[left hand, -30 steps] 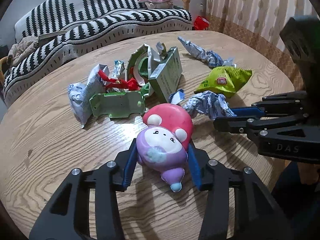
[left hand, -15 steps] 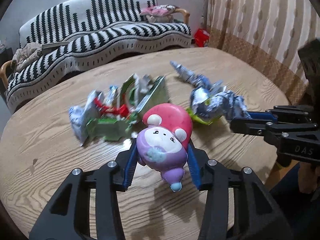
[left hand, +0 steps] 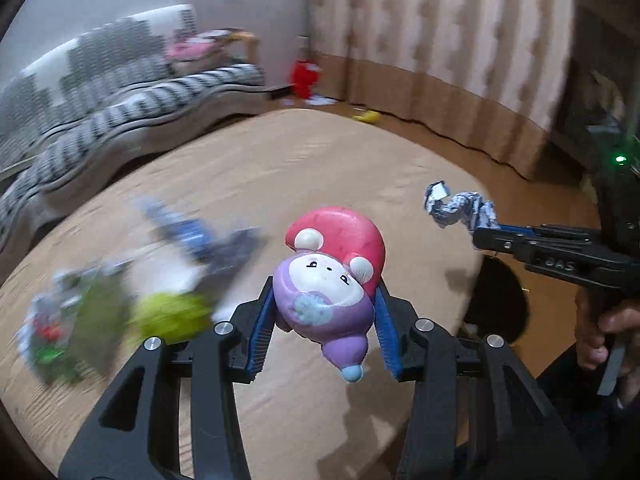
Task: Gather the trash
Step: 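Carry the toy and foil wrapper over the bin and open both tools, then grasp the white printed wrapper with the left tool while the right tool grasps the yellow-green chip bag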
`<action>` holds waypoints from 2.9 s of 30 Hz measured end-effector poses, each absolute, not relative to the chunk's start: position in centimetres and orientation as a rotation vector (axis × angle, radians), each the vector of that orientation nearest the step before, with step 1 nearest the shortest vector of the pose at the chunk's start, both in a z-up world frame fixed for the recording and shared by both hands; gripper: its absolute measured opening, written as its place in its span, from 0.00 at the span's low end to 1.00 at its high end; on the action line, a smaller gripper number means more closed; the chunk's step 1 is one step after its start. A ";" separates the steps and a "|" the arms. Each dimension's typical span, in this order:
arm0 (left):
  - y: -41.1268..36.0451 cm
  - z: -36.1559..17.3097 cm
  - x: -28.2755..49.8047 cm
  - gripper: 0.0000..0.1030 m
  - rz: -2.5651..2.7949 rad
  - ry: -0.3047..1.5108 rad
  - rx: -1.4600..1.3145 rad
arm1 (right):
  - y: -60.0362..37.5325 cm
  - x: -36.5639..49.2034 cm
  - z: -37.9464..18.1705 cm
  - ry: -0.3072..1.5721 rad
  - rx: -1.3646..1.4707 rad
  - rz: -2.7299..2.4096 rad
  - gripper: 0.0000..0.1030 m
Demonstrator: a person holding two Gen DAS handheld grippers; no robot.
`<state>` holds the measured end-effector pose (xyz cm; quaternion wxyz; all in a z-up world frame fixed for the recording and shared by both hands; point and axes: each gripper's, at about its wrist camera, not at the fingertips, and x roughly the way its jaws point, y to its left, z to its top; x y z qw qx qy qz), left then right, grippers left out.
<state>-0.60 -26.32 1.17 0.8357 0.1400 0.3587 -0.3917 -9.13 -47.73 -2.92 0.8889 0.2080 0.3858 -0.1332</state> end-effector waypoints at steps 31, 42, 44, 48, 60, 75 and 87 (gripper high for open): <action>-54.2 -12.4 -10.1 0.48 -1.257 1.034 0.482 | -64.7 -21.9 -13.0 0.907 0.803 -0.717 0.20; -54.2 -12.3 -10.6 0.73 -1.244 1.023 0.483 | -64.3 -22.4 -12.4 0.879 0.782 -0.747 0.60; -53.9 -11.9 -10.5 0.78 -1.244 1.011 0.477 | -64.3 -22.4 -12.5 0.877 0.789 -0.742 0.60; -53.1 -11.0 -10.0 0.87 -1.228 1.006 0.461 | -64.0 -22.2 -12.1 0.862 0.780 -0.737 0.60; -41.5 -1.8 -6.5 0.92 -1.019 0.807 0.501 | -58.6 -16.8 -7.5 0.730 0.659 -0.597 0.65; -3.7 1.9 8.0 0.92 -0.315 0.753 0.107 | -32.5 3.5 -2.1 0.814 0.385 0.029 0.65; 5.3 -3.1 14.6 0.92 -0.232 0.813 0.077 | -21.0 8.9 -3.6 0.902 0.219 0.095 0.66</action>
